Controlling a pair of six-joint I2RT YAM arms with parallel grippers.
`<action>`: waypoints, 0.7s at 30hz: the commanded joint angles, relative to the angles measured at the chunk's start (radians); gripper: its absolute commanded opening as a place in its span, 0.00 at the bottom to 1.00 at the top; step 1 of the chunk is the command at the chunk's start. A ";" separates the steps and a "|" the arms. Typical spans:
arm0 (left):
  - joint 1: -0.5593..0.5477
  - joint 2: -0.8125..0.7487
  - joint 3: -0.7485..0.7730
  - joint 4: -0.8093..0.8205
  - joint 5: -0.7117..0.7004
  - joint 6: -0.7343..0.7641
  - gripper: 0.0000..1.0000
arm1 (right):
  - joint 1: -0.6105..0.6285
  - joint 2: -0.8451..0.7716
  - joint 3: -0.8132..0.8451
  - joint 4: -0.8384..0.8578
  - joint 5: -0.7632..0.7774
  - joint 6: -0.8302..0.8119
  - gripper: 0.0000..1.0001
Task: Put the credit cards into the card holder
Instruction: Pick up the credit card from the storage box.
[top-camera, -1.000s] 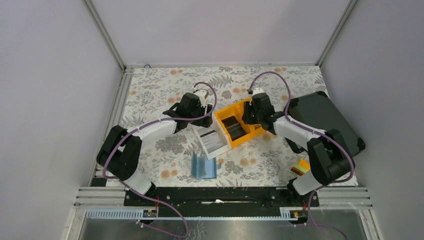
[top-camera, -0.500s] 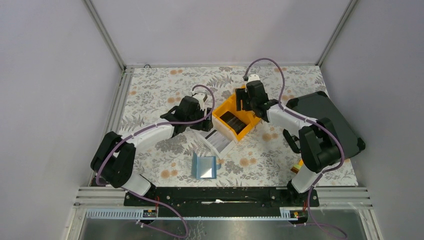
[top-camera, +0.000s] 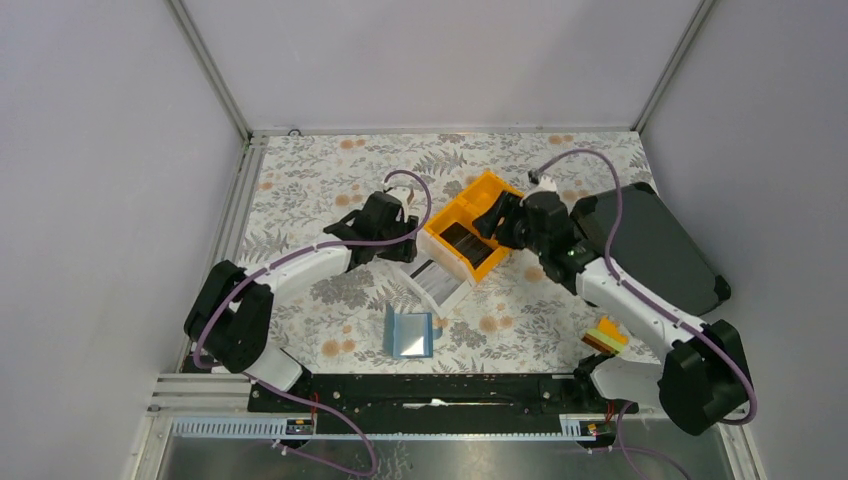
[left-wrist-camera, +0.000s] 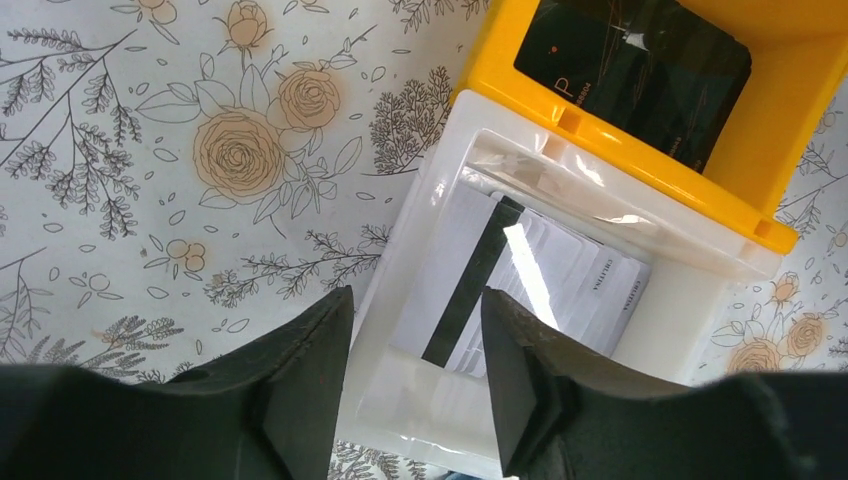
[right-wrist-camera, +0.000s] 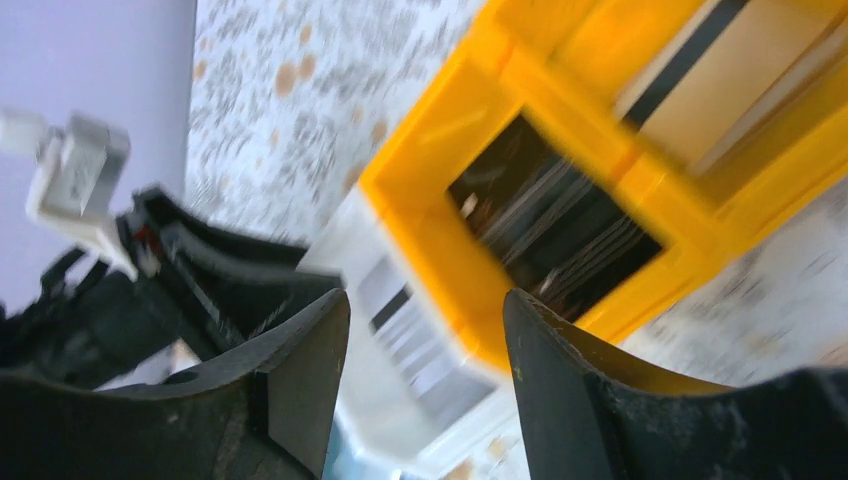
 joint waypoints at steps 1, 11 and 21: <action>-0.020 -0.015 0.006 0.013 -0.056 -0.003 0.48 | 0.104 -0.070 -0.129 0.082 -0.068 0.324 0.63; -0.059 -0.049 -0.043 0.024 -0.088 -0.047 0.29 | 0.266 -0.023 -0.260 0.238 0.064 0.545 0.49; -0.075 -0.056 -0.056 0.027 -0.089 -0.058 0.26 | 0.329 0.195 -0.218 0.275 0.151 0.566 0.49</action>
